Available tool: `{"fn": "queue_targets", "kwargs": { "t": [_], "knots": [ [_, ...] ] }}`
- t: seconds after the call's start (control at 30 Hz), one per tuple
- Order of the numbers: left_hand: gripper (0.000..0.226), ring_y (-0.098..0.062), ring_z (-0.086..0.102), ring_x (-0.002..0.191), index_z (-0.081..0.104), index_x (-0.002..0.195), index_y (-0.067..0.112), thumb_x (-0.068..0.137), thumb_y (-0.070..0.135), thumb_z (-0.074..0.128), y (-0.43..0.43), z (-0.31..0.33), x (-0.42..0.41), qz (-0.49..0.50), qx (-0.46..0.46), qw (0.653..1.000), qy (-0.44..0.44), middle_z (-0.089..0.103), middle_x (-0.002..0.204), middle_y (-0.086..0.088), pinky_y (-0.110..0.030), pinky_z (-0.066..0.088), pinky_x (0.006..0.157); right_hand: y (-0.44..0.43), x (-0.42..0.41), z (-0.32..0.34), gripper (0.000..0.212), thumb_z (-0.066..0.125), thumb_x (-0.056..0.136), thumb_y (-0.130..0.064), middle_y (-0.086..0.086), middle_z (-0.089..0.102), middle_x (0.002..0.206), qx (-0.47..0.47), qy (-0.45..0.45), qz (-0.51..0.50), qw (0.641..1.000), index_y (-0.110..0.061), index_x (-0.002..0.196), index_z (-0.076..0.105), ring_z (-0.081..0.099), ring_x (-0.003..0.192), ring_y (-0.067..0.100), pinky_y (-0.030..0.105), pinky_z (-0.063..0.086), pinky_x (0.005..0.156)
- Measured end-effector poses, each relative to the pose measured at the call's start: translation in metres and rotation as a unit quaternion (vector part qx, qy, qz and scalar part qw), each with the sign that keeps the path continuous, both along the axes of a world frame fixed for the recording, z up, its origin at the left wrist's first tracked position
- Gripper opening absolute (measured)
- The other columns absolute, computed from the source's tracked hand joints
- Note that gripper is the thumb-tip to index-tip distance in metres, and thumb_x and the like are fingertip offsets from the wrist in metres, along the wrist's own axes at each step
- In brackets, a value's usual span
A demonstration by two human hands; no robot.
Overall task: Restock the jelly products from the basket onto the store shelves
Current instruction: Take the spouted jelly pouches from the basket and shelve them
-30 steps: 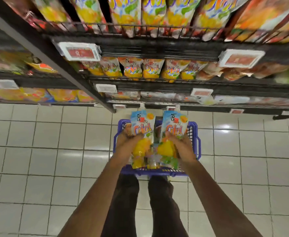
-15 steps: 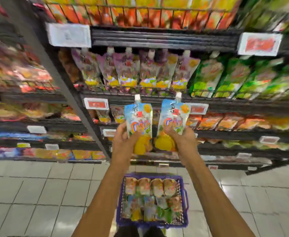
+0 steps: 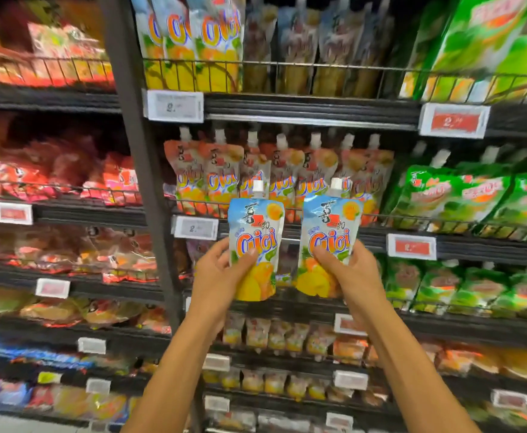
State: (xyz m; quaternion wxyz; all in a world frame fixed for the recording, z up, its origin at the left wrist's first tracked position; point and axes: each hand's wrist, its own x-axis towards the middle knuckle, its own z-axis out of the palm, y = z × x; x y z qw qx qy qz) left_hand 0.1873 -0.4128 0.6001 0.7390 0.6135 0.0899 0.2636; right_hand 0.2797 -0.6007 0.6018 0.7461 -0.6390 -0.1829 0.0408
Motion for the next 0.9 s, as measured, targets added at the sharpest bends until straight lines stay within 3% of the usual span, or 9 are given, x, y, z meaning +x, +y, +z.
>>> {"fn": "queue_targets", "kwargs": {
  "t": [0.07,0.27,0.37,0.5,0.57,0.63,0.7,0.83,0.9],
  "knots": [
    [0.024,-0.017,0.075,0.09,0.068,0.11,0.018,0.086,0.013,0.071,0.0,0.017,0.002,-0.012,0.009,1.0,-0.002,0.078,0.098,0.0,-0.027,0.061,0.069,-0.002,0.005,0.018,0.04,0.077,0.069,-0.041,-0.004,0.077,0.098,0.001,-0.015,-0.002,1.0,-0.025,0.105,0.068,0.075,0.08,0.016,0.028,0.055,0.05],
    [0.026,-0.013,0.075,0.085,0.068,0.109,0.011,0.084,0.007,0.072,0.006,0.093,0.017,0.014,0.049,0.996,-0.073,0.078,0.096,-0.002,-0.021,0.058,0.063,-0.011,0.022,0.064,0.034,0.077,0.067,-0.042,0.01,0.077,0.098,0.047,-0.057,0.009,0.997,-0.027,0.098,0.075,0.074,0.079,0.027,0.049,0.057,0.07],
    [0.026,-0.011,0.074,0.083,0.066,0.109,0.013,0.085,0.006,0.072,0.008,0.145,0.027,0.04,0.077,0.989,-0.122,0.077,0.099,-0.005,-0.023,0.059,0.065,-0.013,0.022,0.085,0.034,0.079,0.064,-0.035,0.008,0.077,0.096,0.063,-0.079,0.015,0.995,-0.024,0.097,0.076,0.075,0.079,0.026,0.039,0.059,0.06],
    [0.053,-0.015,0.063,0.112,0.052,0.135,0.01,0.087,0.017,0.073,0.01,0.215,0.042,0.083,0.137,0.971,-0.175,0.065,0.123,-0.002,-0.028,0.056,0.087,-0.012,0.017,0.103,0.03,0.08,0.07,-0.024,0.0,0.078,0.093,0.053,-0.138,0.005,0.989,-0.018,0.099,0.076,0.075,0.08,0.013,0.021,0.056,0.053],
    [0.043,-0.014,0.063,0.105,0.059,0.125,0.014,0.085,0.018,0.075,0.016,0.245,0.053,0.115,0.172,0.96,-0.191,0.067,0.111,0.001,-0.019,0.054,0.081,-0.007,0.016,0.107,0.031,0.079,0.075,-0.012,-0.002,0.078,0.094,0.047,-0.152,0.007,0.987,-0.018,0.105,0.073,0.074,0.083,0.008,0.017,0.055,0.057],
    [0.031,-0.013,0.064,0.095,0.066,0.113,0.013,0.083,0.016,0.077,0.022,0.267,0.067,0.137,0.171,0.955,-0.201,0.067,0.1,0.002,-0.023,0.056,0.081,-0.003,0.016,0.11,0.036,0.078,0.076,-0.006,-0.001,0.078,0.096,0.051,-0.152,0.011,0.987,-0.017,0.109,0.071,0.074,0.085,0.009,0.018,0.056,0.059],
    [0.035,-0.01,0.065,0.093,0.069,0.112,0.008,0.081,0.019,0.08,0.028,0.281,0.082,0.183,0.179,0.947,-0.193,0.068,0.098,0.004,-0.031,0.056,0.083,0.0,0.016,0.111,0.04,0.079,0.074,-0.009,-0.001,0.077,0.098,0.057,-0.15,0.012,0.987,-0.018,0.112,0.07,0.074,0.087,0.011,0.019,0.056,0.061],
    [0.019,-0.018,0.07,0.095,0.072,0.084,0.014,0.074,0.022,0.085,0.04,0.291,0.109,0.242,0.224,0.928,-0.173,0.074,0.096,0.001,-0.035,0.059,0.08,0.001,0.014,0.113,0.04,0.08,0.073,-0.019,-0.008,0.077,0.1,0.042,-0.162,0.014,0.986,-0.028,0.111,0.07,0.072,0.091,0.005,0.015,0.056,0.064],
    [0.028,-0.02,0.071,0.096,0.075,0.096,0.01,0.073,0.02,0.086,0.043,0.29,0.118,0.232,0.215,0.936,-0.156,0.075,0.098,0.0,-0.032,0.06,0.079,0.001,0.014,0.115,0.039,0.081,0.073,-0.02,-0.009,0.077,0.099,0.039,-0.164,0.018,0.985,-0.03,0.109,0.071,0.072,0.09,0.003,0.014,0.055,0.063]
  ]
}}
